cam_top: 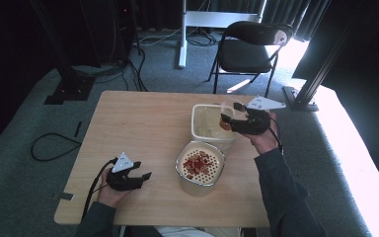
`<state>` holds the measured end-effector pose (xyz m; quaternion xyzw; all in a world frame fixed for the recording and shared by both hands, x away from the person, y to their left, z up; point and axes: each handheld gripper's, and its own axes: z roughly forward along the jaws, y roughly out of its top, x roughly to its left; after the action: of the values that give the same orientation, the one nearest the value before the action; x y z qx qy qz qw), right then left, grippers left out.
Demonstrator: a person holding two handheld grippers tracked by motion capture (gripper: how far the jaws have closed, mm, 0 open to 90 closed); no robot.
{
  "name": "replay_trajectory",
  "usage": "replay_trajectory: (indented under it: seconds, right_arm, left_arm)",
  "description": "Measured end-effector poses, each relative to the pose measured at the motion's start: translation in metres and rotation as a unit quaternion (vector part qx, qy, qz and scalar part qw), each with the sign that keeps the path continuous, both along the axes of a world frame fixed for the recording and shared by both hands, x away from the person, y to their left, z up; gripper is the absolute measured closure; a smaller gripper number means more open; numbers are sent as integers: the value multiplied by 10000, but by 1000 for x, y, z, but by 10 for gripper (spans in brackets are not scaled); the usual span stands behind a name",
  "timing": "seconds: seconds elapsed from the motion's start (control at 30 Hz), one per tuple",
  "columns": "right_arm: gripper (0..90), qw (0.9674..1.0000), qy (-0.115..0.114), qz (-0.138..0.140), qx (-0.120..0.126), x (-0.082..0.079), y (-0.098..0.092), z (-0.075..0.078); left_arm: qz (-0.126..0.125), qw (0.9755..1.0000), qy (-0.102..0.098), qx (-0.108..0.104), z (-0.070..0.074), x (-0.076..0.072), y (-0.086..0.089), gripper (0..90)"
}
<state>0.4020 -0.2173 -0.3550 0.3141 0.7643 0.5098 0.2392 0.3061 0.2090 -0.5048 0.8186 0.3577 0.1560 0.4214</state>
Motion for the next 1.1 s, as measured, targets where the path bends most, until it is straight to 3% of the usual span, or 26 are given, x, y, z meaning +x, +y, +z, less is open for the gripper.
replay_trajectory:
  seconds: [0.13,0.63,1.1]
  right_arm:
    - [322,10000,28,-50,-81,5,6,-3]
    - [305,9994,317,-164,5,29,16,-15]
    - [296,9989,411,-201,131,35,16,-18]
  left_arm:
    - [-7,10000,11,4,0,0,-1,381]
    - [-13,10000,24,-6,-1,0,1,380]
    - [-11,10000,22,4,-1,0,1,380]
